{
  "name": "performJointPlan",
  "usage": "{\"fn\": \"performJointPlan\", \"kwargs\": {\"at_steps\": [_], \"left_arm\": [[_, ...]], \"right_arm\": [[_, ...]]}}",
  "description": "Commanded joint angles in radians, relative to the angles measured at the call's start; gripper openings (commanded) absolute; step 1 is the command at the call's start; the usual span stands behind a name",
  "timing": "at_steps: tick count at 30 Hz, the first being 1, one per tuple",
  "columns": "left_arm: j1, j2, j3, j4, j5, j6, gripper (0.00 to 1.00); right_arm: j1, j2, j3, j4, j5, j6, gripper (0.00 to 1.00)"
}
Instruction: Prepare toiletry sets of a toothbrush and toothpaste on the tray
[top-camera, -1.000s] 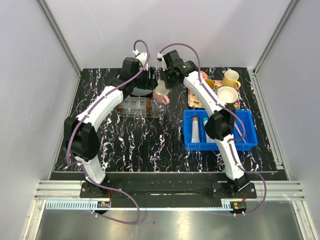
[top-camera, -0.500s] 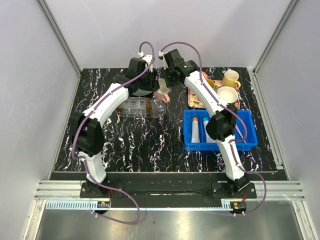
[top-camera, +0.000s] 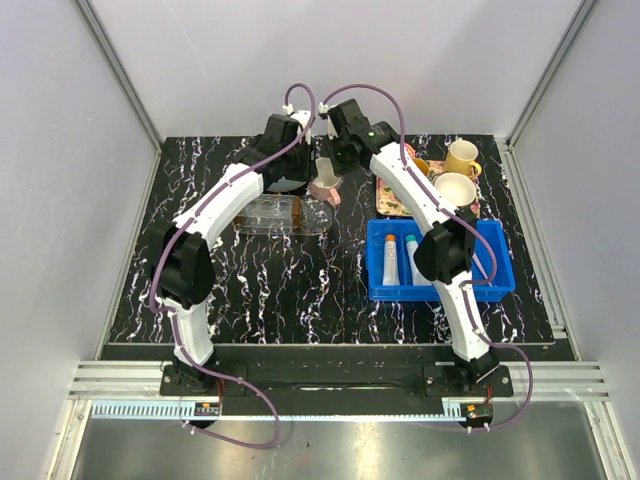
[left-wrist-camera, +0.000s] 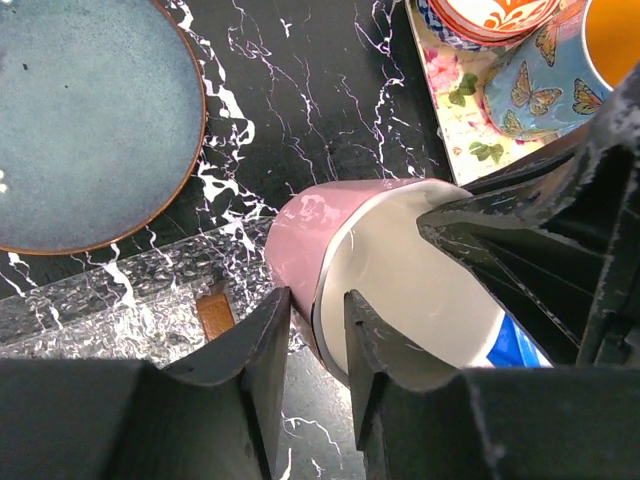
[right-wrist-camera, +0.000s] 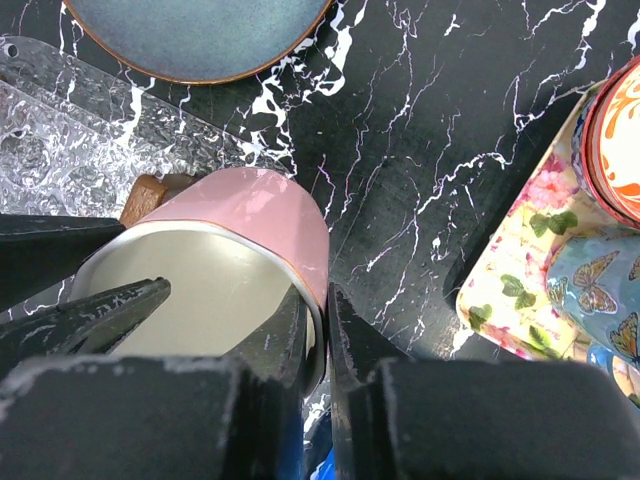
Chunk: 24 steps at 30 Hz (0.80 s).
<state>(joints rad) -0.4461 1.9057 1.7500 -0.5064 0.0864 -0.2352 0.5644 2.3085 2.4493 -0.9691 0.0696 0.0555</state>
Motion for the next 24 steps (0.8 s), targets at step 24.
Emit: {"fn": "performJointPlan", "kwargs": {"at_steps": [24], "left_arm": [[-0.009, 0.009, 0.072, -0.004, -0.080, -0.019, 0.00]], "right_arm": [[0.009, -0.141, -0.018, 0.093, 0.033, 0.018, 0.29]]}}
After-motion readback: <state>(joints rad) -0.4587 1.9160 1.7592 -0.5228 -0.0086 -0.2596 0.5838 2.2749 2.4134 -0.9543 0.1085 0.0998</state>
